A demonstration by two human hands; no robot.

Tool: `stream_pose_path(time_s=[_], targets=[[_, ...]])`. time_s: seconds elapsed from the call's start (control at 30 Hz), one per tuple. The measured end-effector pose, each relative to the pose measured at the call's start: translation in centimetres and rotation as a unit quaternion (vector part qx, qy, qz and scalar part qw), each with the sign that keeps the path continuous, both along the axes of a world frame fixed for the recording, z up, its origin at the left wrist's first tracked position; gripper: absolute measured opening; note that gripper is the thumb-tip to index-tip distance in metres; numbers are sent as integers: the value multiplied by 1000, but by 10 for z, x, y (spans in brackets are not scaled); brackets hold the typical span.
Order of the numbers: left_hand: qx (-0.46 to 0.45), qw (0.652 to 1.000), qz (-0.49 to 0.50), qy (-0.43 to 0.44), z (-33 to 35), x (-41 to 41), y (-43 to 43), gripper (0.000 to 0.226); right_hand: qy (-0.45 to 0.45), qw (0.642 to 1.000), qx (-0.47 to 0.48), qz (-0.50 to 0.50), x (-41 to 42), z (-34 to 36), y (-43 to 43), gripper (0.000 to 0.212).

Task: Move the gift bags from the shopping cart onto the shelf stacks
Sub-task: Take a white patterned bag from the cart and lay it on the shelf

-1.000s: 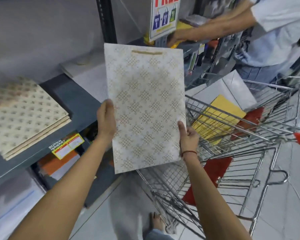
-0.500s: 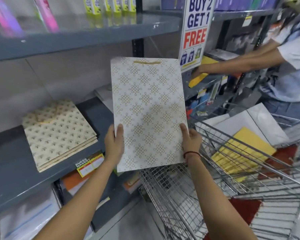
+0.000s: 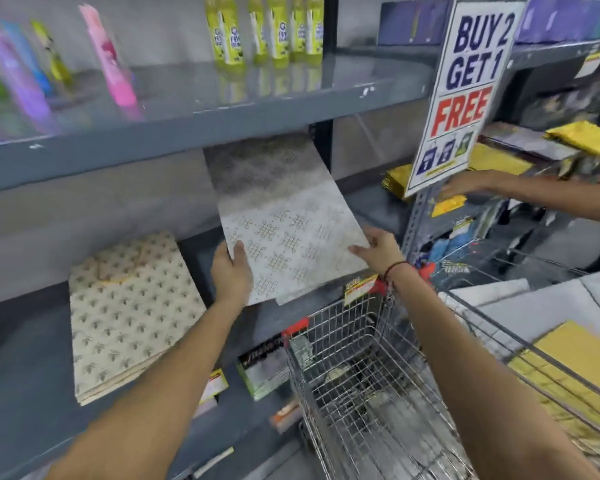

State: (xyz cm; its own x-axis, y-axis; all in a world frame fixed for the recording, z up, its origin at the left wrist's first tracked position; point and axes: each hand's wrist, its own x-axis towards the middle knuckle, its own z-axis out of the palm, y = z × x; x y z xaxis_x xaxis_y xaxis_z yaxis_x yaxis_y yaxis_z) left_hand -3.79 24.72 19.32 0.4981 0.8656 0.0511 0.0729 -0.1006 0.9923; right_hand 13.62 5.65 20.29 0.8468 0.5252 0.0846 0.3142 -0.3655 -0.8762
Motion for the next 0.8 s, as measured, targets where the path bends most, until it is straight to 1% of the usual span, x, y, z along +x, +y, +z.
stream_pose_path(time_s=[0.07,0.13,0.17,0.27,0.37,0.43,0.53,0.63,0.73,0.8], targets=[[11,999,-4,46,4,18,6,32,-2,1000,-15,-9,20,5,15,30],[30,995,-21,96,3,31,8,37,-2,999,-48,-5,44,1,28,33],[45,991,-44,114,-2,33,9,40,-1,998,-69,0,51,-3,32,36],[122,964,-140,188,-19,26,4,54,-6,991,-132,5,63,-21,38,41],[163,934,-201,247,-43,16,1,64,-9,985,-173,-4,70,-44,39,46],[174,922,-208,276,-53,12,-3,71,-31,984,-177,-9,74,-53,41,47],[191,924,-176,281,-54,10,-12,80,-64,980,-188,-29,81,-61,46,44],[221,914,-154,302,-54,12,-20,72,-81,975,-201,-41,82,-66,47,42],[219,911,-151,316,-53,14,-21,70,-81,970,-222,-50,81,-69,42,41],[213,908,-154,326,-52,15,-19,70,-68,974,-211,-38,80,-68,38,42]])
